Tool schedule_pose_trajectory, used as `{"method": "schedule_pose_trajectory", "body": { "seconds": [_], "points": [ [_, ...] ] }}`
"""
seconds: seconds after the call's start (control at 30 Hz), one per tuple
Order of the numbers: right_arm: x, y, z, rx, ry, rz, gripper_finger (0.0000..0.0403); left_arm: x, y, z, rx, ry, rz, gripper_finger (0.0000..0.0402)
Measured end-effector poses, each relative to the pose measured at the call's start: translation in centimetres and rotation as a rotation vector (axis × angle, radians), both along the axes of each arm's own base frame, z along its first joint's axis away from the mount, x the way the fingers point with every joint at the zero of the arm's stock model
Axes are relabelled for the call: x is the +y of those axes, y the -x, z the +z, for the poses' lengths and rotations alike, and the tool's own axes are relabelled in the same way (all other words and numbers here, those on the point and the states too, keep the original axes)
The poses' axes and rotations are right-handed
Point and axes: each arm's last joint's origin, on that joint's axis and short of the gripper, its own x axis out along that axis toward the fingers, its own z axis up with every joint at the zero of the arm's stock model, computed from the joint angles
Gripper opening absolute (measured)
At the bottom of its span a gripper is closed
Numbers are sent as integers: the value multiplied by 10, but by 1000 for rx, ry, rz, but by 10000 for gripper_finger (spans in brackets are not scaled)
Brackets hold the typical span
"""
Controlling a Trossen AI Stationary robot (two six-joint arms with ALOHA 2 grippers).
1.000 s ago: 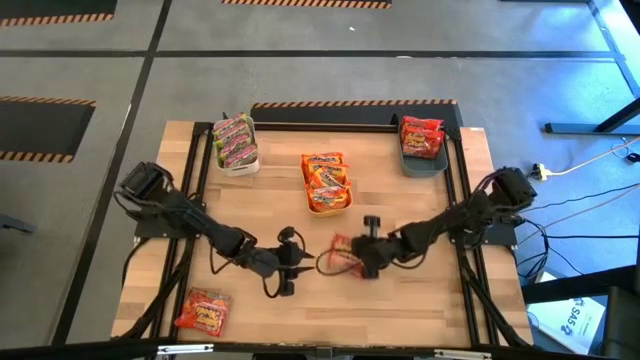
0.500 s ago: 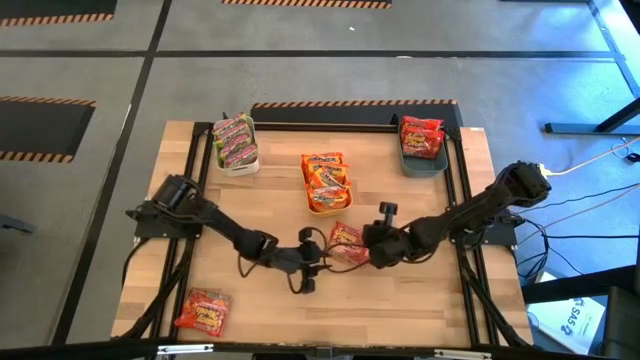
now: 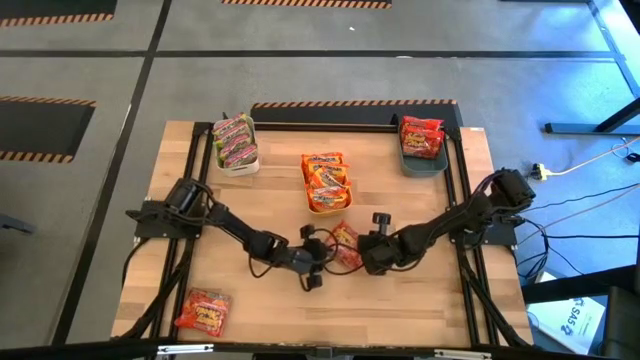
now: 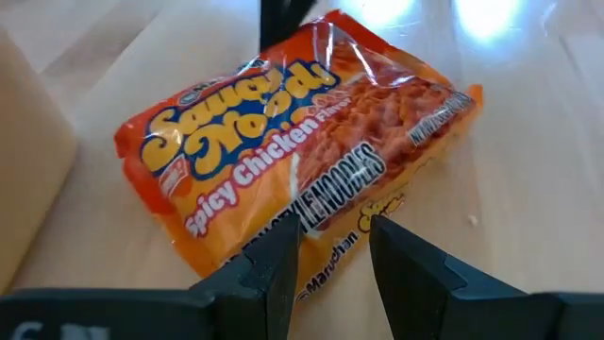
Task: Sort Maruchan noodles
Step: Put the right red noodle pack into the green bin
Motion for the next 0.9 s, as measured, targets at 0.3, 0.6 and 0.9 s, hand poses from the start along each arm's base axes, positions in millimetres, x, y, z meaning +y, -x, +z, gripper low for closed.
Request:
{"method": "schedule_pose_trajectory", "body": {
  "seconds": [0.3,0.6,0.9],
  "points": [
    [34,8,17,-99,-108,150,3,-18,16,13,44,-67,-2,128],
    [16,23,42,-163,-202,147,3,-35,29,27,46,-93,-35,127],
    [-36,68,6,-551,-682,-29,3,-35,30,26,62,-103,-34,127]
  ]
}}
